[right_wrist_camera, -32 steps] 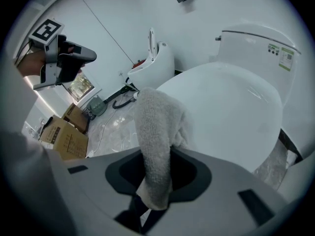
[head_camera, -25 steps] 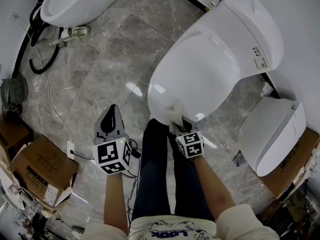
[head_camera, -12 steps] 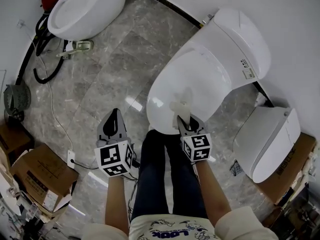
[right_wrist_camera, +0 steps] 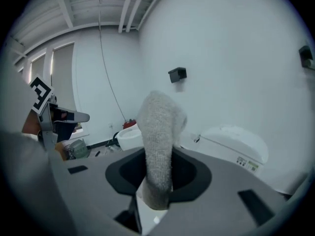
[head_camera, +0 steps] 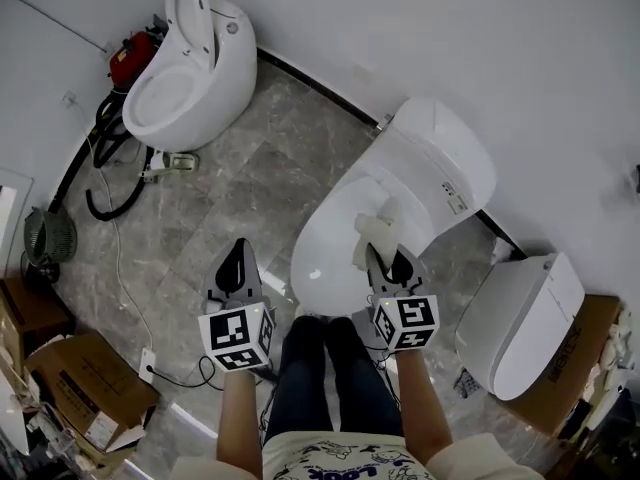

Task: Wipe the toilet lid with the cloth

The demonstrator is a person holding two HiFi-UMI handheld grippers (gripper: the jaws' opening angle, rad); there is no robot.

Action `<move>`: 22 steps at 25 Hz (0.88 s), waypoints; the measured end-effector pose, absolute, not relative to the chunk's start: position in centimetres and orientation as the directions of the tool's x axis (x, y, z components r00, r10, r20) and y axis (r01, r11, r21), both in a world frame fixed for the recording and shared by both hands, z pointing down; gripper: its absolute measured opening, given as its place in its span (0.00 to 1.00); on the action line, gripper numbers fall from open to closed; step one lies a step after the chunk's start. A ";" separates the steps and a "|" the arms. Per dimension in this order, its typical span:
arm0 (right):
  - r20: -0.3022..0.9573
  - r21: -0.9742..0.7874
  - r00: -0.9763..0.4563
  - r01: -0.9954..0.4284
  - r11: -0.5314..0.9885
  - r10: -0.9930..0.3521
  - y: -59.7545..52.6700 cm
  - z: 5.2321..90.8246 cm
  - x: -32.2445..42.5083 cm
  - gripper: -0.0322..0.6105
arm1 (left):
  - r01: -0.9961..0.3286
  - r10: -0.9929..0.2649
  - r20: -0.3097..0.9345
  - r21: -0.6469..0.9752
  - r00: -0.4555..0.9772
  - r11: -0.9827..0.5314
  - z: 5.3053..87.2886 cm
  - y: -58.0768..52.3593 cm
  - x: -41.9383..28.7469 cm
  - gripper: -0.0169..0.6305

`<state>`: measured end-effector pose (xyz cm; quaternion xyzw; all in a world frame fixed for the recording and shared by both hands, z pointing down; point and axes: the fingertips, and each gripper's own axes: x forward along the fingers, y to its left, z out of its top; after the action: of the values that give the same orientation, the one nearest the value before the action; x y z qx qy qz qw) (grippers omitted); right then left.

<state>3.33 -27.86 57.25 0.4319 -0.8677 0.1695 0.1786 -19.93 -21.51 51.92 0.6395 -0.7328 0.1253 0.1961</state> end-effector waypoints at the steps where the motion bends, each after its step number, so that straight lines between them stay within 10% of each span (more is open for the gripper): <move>1: 0.435 -0.132 -0.563 -0.812 0.568 -0.703 -28.3 55.4 3.5 0.21 | -0.986 -0.895 0.433 0.066 -0.108 0.151 50.4 -21.8 -19.8 0.04; 22: 0.078 -0.032 -0.535 -0.845 0.534 -0.842 -32.8 28.7 7.3 0.21 | -0.994 -0.988 0.106 -0.012 -0.113 0.112 25.2 -24.7 -16.8 0.04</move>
<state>7.28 -32.83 28.72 0.4817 -0.8753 0.0328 0.0266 -16.83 -24.73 25.19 0.6650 -0.7449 0.0398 0.0358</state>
